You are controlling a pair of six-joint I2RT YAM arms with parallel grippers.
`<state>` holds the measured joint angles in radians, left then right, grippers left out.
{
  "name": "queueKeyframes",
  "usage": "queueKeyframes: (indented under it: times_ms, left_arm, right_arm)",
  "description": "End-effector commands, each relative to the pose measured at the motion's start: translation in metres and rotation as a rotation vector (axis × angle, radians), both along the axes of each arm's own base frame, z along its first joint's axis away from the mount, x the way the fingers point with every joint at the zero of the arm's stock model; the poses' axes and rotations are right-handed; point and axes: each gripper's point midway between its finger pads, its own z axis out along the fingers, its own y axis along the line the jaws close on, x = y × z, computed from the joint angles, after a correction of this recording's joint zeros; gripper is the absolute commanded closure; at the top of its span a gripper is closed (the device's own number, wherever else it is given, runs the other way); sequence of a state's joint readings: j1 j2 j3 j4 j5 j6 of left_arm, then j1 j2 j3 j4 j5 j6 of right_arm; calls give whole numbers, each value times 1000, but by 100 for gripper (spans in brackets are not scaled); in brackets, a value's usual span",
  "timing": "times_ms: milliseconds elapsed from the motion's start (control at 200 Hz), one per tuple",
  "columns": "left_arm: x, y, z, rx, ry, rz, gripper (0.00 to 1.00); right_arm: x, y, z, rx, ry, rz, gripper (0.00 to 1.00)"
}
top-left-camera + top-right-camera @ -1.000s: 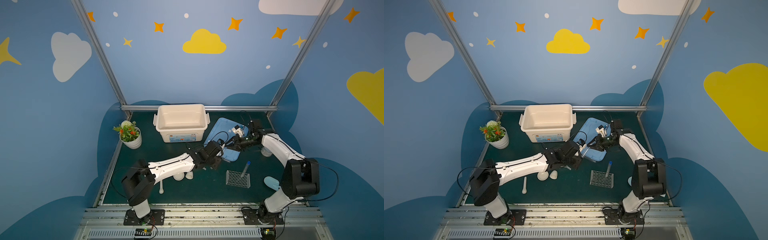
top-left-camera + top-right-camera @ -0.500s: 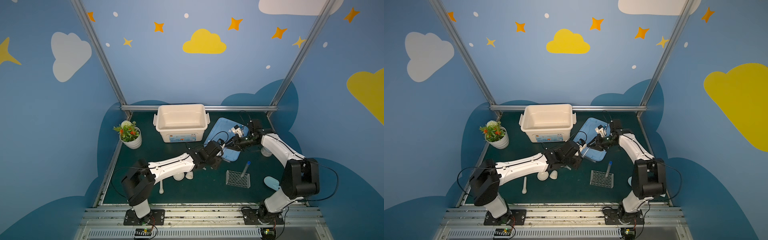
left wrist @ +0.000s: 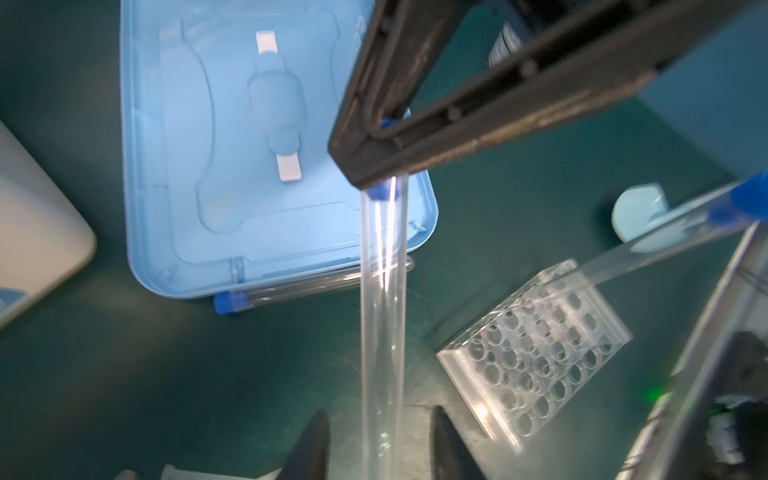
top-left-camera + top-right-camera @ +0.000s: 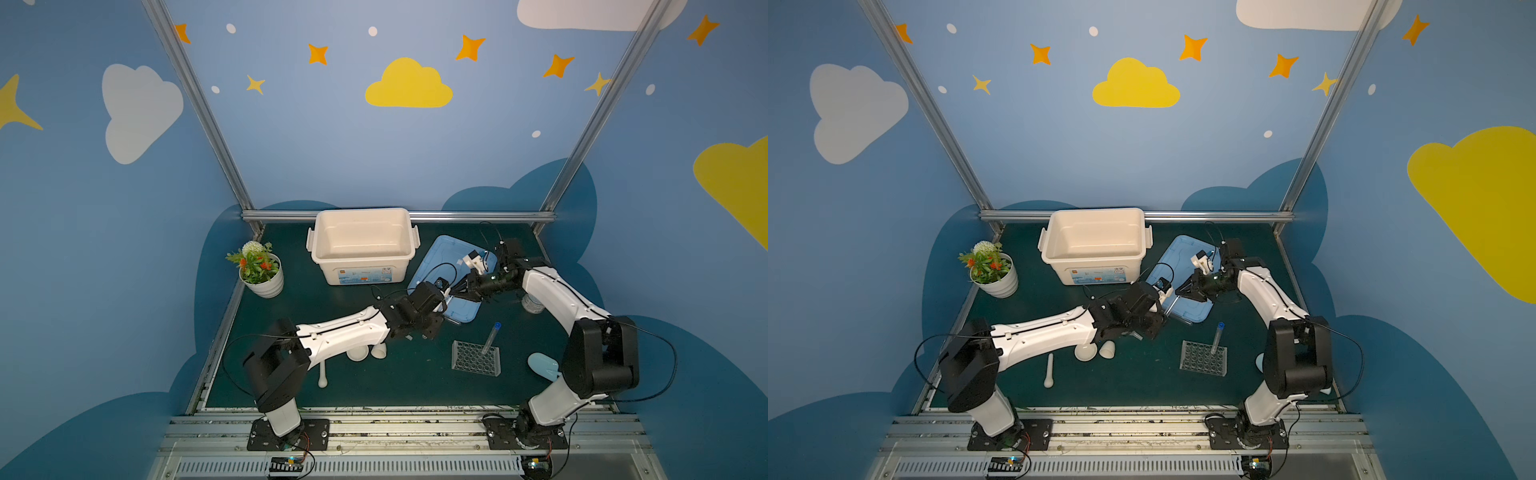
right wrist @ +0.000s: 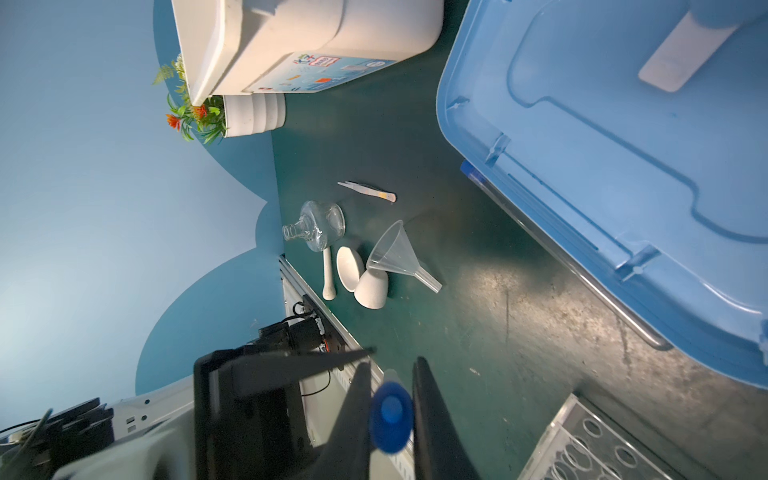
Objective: Organize the chemistry lab equipment
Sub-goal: 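Grasp the tube's blue cap end with the right gripper above the left, then open the left gripper to release the tube while the right gripper lifts it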
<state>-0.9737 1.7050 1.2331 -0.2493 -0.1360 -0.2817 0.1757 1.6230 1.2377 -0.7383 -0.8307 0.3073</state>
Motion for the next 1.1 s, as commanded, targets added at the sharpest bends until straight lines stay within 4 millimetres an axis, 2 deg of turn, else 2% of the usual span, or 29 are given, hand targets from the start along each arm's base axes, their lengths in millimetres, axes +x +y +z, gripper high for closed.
queueKeyframes:
  times_ms: [0, 55, 150, 325, 431, 576, 676, 866, 1096]
  left_arm:
    - [1, 13, 10, -7, -30, 41, 32]
    - [2, 18, 11, -14, -40, 69, 24]
    - [4, 29, 15, -18, -66, 111, 1]
    - [3, 43, 24, -33, -108, 142, 0]
    - [3, 50, 26, -58, -119, 159, 0]
    - [6, 57, 23, -81, -109, 182, 0]
    - [6, 59, 19, -81, -91, 182, 0]
    - [7, 59, 15, -78, -75, 184, 0]
    - [6, 60, 13, -77, -63, 190, 0]
  right_arm:
    - [5, -11, 15, -36, -52, -16, 88]
    - [7, -17, 20, -59, -82, -35, 88]
    - [9, -27, 29, -118, -136, -61, 89]
    - [3, -47, 60, -268, -324, -107, 91]
    - [-9, -54, 82, -364, -475, -128, 91]
    - [-31, -63, 95, -510, -662, -171, 91]
    - [-48, -67, 93, -569, -718, -208, 91]
    - [-77, -77, 74, -689, -740, -267, 89]
    - [-88, -82, 55, -718, -778, -312, 89]
